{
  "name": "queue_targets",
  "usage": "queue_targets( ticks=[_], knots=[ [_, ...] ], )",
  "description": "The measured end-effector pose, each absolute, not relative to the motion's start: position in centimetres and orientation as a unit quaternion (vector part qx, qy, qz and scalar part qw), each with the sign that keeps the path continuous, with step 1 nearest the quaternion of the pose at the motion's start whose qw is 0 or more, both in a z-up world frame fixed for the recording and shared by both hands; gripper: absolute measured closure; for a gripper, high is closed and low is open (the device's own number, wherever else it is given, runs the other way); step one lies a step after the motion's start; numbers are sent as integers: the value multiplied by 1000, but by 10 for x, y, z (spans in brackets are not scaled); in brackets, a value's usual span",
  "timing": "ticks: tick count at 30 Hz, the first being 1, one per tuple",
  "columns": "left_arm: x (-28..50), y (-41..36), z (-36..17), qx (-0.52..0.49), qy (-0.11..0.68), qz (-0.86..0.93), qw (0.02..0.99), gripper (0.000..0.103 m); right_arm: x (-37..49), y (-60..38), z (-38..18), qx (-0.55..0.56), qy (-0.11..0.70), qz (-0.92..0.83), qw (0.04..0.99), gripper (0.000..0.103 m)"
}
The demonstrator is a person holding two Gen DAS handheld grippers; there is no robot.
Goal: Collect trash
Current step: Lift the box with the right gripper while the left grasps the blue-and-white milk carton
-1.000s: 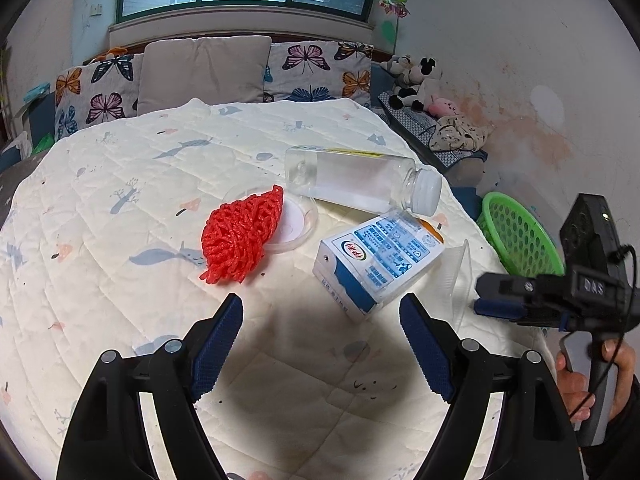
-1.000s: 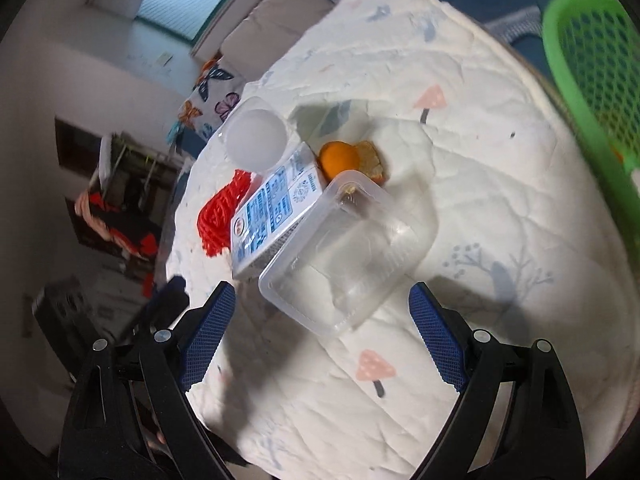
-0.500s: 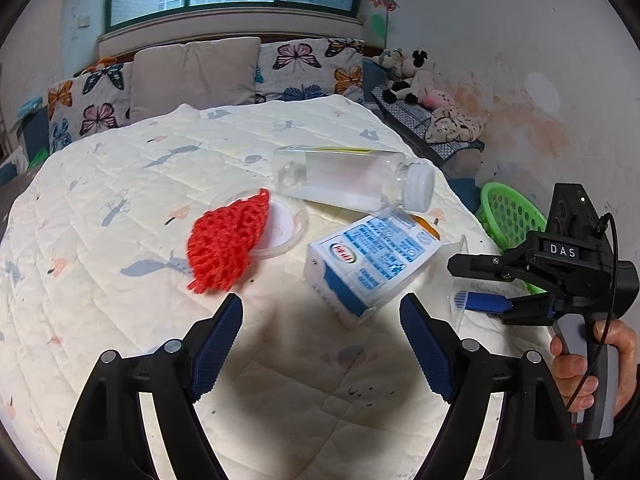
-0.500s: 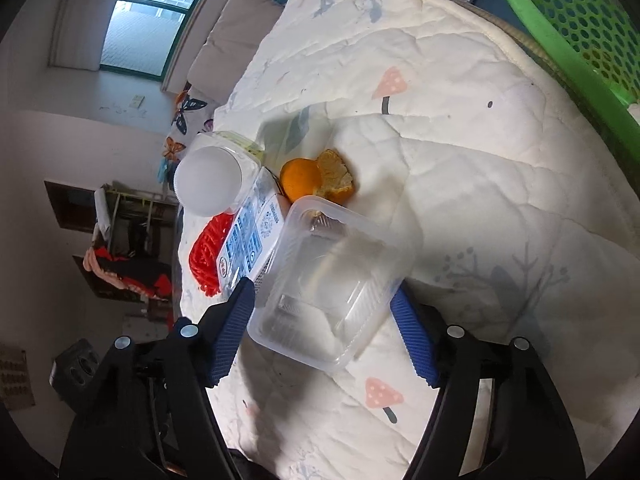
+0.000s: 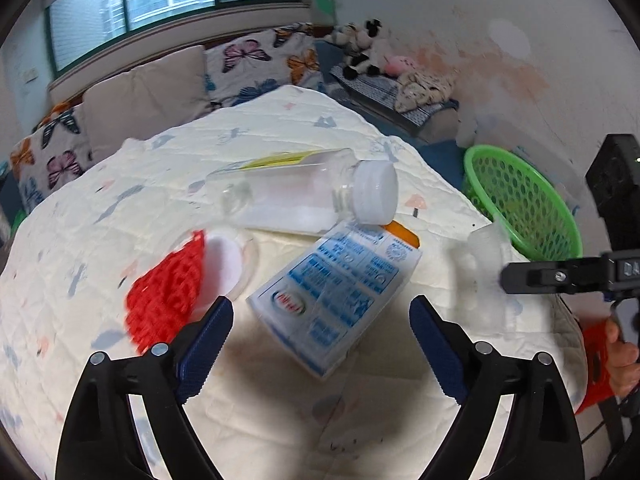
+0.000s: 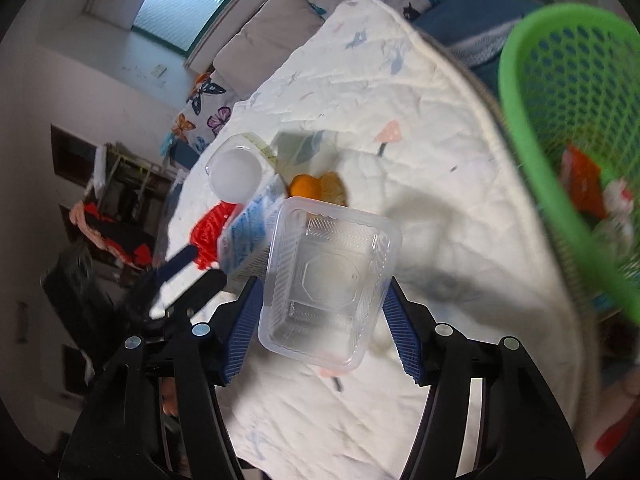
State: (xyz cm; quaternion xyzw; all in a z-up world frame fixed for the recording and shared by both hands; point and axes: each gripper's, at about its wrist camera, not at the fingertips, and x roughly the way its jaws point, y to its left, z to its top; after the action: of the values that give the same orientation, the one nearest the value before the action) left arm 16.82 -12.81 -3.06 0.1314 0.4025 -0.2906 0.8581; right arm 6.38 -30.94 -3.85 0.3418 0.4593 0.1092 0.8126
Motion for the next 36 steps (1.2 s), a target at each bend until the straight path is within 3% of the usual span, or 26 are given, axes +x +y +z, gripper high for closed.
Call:
queue_targets(
  ticks=[19,24,36],
  knots=[
    [194,-168,-58,192,409,-334,827,13,43,-335,-34,305,466,109,823,42],
    [189,-173,-58,199,402,-341,826,21,41,-336,-32,297,466,107,827,42],
    [190,-180,-62,201,405,-337,826,24,34,-339,-30,292,465,101,830,42]
  ],
)
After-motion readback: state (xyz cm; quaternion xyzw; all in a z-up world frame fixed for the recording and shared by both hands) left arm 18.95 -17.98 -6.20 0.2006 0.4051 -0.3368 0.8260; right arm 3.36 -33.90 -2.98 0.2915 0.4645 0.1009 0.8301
